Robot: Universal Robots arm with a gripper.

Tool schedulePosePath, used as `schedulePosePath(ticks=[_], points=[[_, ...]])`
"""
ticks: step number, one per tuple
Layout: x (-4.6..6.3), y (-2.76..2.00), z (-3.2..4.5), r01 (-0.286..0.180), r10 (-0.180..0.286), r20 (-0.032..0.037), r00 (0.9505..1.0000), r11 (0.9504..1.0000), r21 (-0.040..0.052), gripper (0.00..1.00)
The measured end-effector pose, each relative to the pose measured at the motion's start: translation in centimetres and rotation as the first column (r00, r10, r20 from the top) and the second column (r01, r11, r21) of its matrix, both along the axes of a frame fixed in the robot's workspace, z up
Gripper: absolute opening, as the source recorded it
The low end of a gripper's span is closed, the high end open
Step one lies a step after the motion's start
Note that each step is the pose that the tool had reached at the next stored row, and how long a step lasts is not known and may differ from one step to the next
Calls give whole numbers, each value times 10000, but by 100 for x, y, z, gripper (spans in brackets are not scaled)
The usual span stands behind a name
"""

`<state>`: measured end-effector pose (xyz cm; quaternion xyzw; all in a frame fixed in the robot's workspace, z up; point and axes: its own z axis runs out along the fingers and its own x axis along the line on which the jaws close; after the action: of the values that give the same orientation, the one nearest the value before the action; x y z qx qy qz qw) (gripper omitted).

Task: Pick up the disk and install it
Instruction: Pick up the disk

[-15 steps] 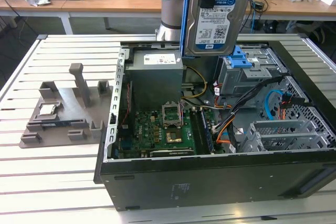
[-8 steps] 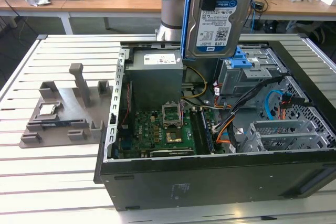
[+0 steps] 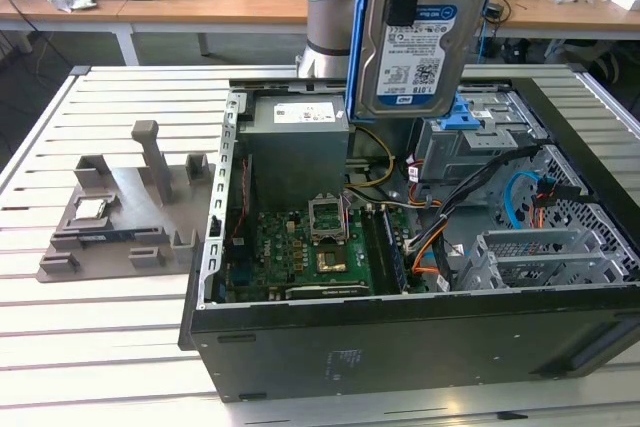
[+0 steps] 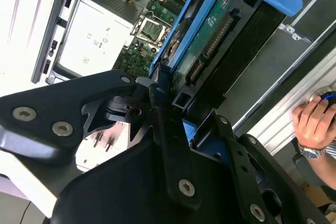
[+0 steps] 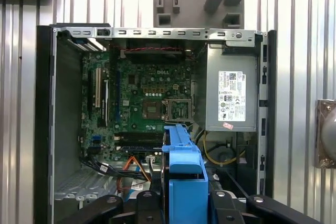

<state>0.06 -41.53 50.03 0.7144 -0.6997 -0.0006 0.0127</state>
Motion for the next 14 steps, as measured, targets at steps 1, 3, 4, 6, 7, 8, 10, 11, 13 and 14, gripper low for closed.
schedulePosePath(ticks=[1, 3, 4, 6, 7, 8, 10, 11, 13, 14], points=[[1, -14, 0, -1, 1, 1, 10000, 10000, 1, 36], [2, -45, -1, -1, 1, 0, 10000, 10000, 1, 36], [3, -74, 0, -1, 1, 0, 10000, 10000, 0, 36], [5, -137, -1, -1, 1, 1, 10000, 10000, 0, 36], [6, -167, -1, -1, 1, 0, 10000, 10000, 0, 36], [6, -191, -1, -1, 1, 1, 10000, 10000, 0, 36], [7, -219, -1, -1, 1, 0, 10000, 10000, 0, 36], [8, -243, -1, -1, 1, 1, 10000, 10000, -1, 36], [9, -274, -2, -1, 1, 1, 10000, 10000, 0, 36], [10, -298, -2, -1, 1, 0, 10000, 10000, 0, 36]])
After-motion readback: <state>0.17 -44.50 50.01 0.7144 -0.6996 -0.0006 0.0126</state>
